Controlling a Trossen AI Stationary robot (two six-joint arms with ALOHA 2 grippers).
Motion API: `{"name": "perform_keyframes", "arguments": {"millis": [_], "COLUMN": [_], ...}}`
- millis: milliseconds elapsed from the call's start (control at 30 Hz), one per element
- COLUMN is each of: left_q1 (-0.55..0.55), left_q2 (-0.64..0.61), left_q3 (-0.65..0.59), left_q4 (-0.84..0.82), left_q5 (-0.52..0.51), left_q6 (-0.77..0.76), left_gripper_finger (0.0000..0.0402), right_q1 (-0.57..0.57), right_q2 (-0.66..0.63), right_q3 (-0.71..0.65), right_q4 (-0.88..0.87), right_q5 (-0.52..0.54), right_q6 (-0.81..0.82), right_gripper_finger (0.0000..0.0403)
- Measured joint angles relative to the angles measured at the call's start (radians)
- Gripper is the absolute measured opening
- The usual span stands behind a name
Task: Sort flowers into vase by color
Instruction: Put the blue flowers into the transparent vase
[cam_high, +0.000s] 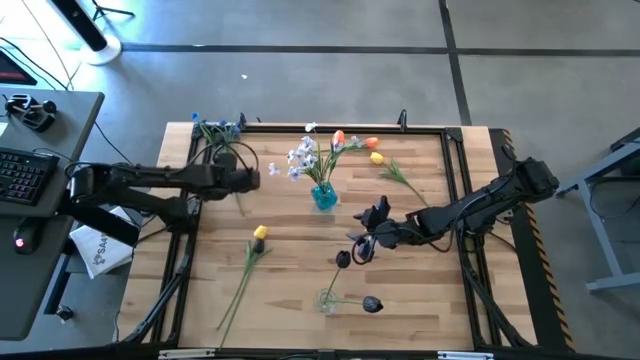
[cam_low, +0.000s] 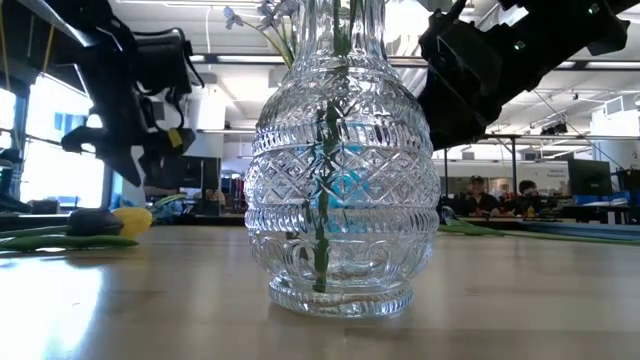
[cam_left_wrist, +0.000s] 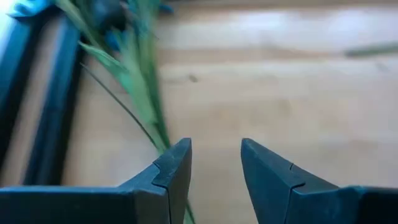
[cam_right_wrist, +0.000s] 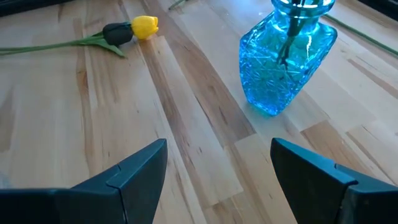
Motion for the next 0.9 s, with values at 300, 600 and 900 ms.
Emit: {"name": "perform_keyframes", "arguments": {"millis": [300,600,900], "left_q1": [0.209,0.337,0.226], "left_q2": [0.083,0.278,0.275], "left_q3": [-0.054,-0.069,-0.069], "left_q4": [0.197,0.301,0.271], "left_q5": [0.024,0.046,0.072], "left_q6": [0.132,0.198,0.278], "left_gripper_finger": [0.0129,0.0128,0.0019], "right_q1": [0.0,0.0,0.0], "right_q2": [0.0,0.0,0.0], "right_q3": [0.0,0.0,0.0], "right_q4": [0.0,0.0,0.0], "right_q5": [-0.007,-0.007,0.0], "right_q6": [0.0,-0.007,-0.008], "right_gripper_finger": [0.0282,0.0282,0.0282]}}
